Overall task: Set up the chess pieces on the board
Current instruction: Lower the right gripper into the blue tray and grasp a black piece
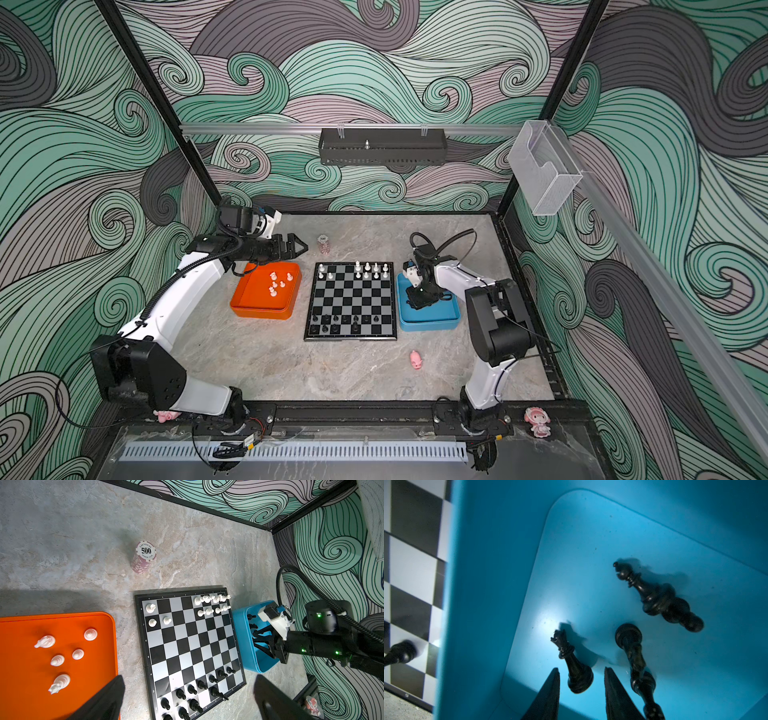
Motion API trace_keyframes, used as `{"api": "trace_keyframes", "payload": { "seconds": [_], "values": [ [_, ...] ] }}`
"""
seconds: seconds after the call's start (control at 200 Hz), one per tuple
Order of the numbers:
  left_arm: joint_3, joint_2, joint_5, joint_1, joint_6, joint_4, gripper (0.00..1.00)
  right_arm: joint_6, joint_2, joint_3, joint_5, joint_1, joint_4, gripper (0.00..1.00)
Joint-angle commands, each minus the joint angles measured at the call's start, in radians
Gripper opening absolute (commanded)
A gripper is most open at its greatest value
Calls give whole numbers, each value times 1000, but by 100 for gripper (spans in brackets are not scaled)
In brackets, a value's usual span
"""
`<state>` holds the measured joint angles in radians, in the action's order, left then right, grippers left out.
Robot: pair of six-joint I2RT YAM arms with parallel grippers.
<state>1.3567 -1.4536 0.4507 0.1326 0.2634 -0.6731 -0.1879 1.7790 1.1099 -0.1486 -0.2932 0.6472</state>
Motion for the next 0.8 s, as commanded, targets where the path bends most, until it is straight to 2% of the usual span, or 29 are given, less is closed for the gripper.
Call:
{"api": "trace_keyframes", "payload": {
  "seconds": [0.0, 0.796],
  "values": [
    [18, -2, 12, 5, 7, -17, 99, -20, 14, 22, 8, -2, 19, 38],
    [4, 1, 17, 5, 8, -9, 99, -25, 37, 19, 19, -18, 13, 32]
  ]
}}
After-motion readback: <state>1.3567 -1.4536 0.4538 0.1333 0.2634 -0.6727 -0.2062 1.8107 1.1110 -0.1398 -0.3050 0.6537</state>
